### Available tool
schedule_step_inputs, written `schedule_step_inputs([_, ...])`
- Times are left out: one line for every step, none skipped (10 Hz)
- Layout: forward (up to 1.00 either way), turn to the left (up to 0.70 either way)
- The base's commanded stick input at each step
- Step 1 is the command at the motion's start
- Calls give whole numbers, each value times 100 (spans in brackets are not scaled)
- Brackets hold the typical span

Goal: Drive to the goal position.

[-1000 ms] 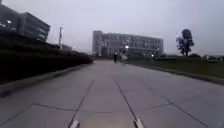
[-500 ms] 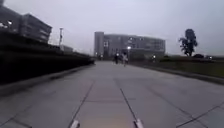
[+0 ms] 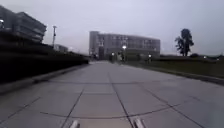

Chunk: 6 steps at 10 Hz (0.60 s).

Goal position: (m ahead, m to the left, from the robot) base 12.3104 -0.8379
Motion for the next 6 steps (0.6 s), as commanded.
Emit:
schedule_step_inputs([85,0])
schedule_step_inputs([85,0])
schedule_step_inputs([85,0])
schedule_step_inputs([85,0])
schedule_step_inputs([85,0])
schedule_step_inputs([85,0])
